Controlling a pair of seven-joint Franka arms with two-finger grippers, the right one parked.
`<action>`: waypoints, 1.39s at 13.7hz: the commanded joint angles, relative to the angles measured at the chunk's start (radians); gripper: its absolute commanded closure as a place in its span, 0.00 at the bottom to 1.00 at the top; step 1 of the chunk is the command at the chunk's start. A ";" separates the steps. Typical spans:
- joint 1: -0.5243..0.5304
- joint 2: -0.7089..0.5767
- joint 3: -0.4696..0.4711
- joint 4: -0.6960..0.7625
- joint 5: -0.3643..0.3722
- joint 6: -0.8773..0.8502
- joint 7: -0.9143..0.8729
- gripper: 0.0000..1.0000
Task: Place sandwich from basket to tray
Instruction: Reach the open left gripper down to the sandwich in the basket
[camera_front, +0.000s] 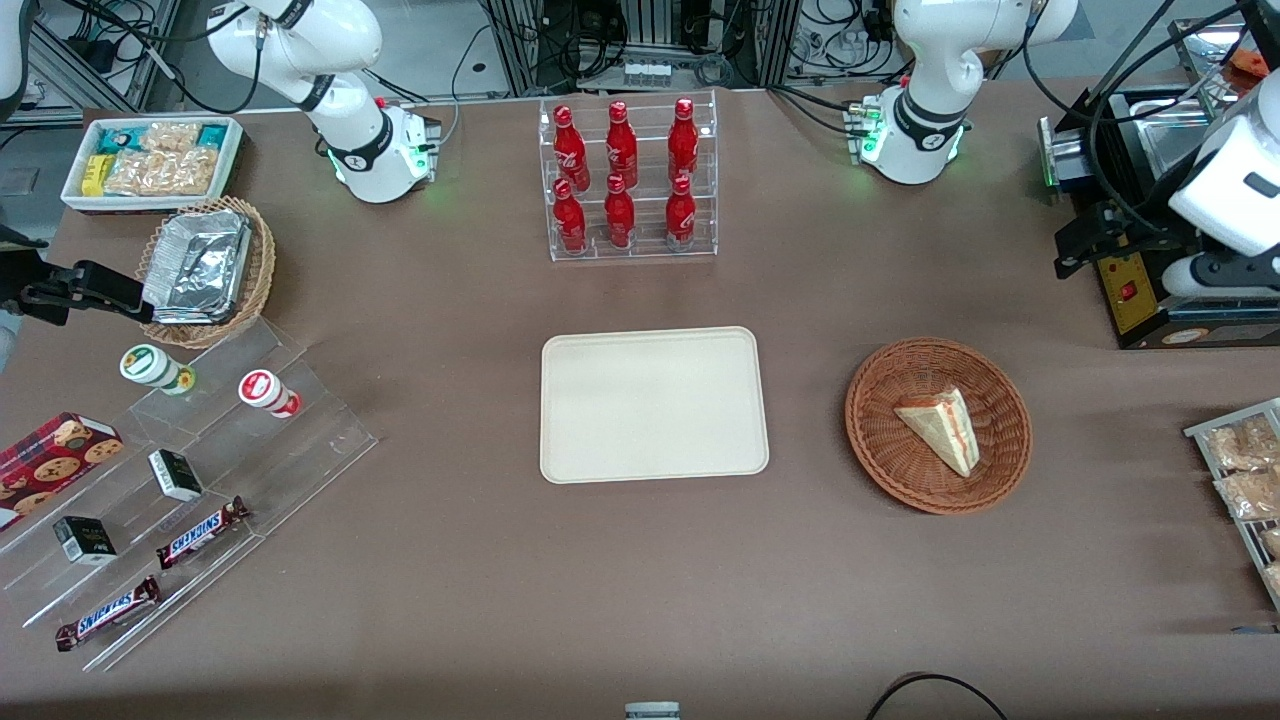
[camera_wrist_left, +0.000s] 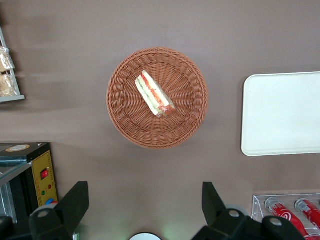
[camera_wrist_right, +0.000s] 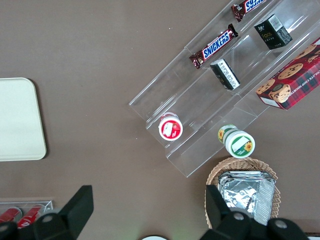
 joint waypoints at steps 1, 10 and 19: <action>-0.002 -0.007 0.001 -0.164 0.011 0.156 -0.052 0.00; 0.004 0.000 0.001 -0.700 -0.001 0.855 -0.523 0.00; 0.006 0.175 -0.001 -0.720 -0.003 1.034 -0.574 0.00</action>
